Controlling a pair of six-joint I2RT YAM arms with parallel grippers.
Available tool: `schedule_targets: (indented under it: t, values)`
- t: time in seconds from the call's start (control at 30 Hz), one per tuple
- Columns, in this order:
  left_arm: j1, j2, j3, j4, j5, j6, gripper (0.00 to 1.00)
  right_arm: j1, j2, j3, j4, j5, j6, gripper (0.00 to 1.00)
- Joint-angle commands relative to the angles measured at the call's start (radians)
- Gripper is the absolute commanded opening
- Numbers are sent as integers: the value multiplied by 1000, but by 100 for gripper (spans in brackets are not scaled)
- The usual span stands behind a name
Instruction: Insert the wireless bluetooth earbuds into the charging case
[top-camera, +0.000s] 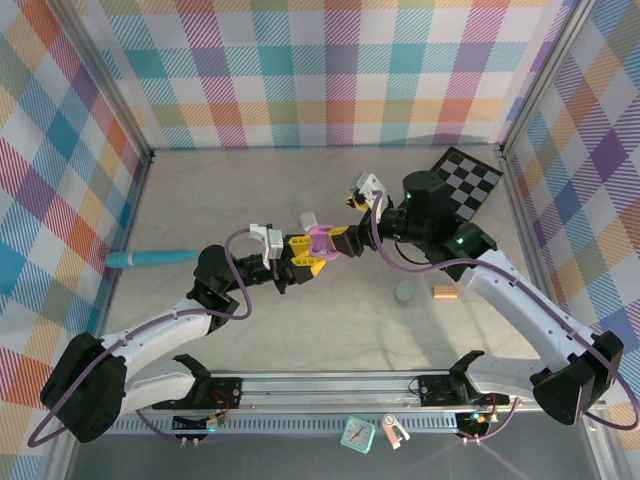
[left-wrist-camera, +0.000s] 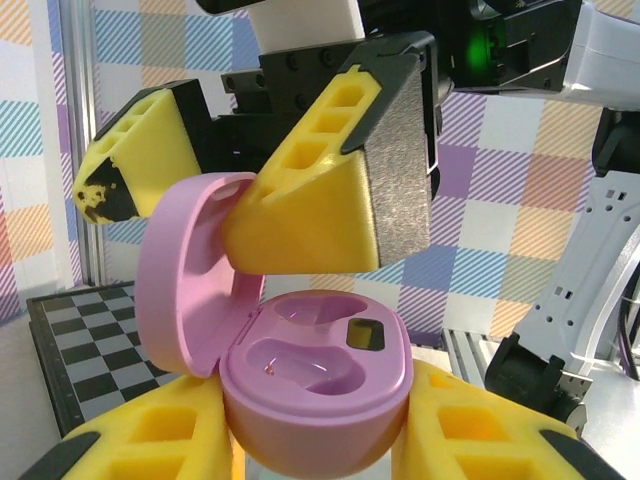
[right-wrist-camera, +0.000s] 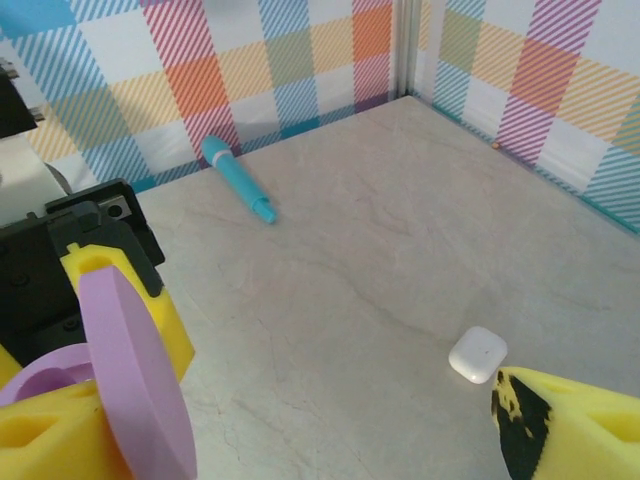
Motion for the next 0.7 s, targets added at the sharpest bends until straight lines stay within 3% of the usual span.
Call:
schedule_targets:
  t: [0.0,0.2,0.4,0.53,0.67]
  values:
    - [-2,-26,9,7,-13,34,27,-3,-30,30,-8,-104,-1,89]
    - [-1,-31,-7,7,-76,52,26,-12,-92,-2,30,-211,40,90]
    - [14,-70,-37,-11,-119,75,26,-183,-143,-123,236,-288,326,88]
    - [19,-98,-44,-47,-124,86,26,-289,-120,-211,347,-265,490,88]
    - [19,-120,-46,-67,-118,86,26,-330,-23,-207,291,-186,527,87]
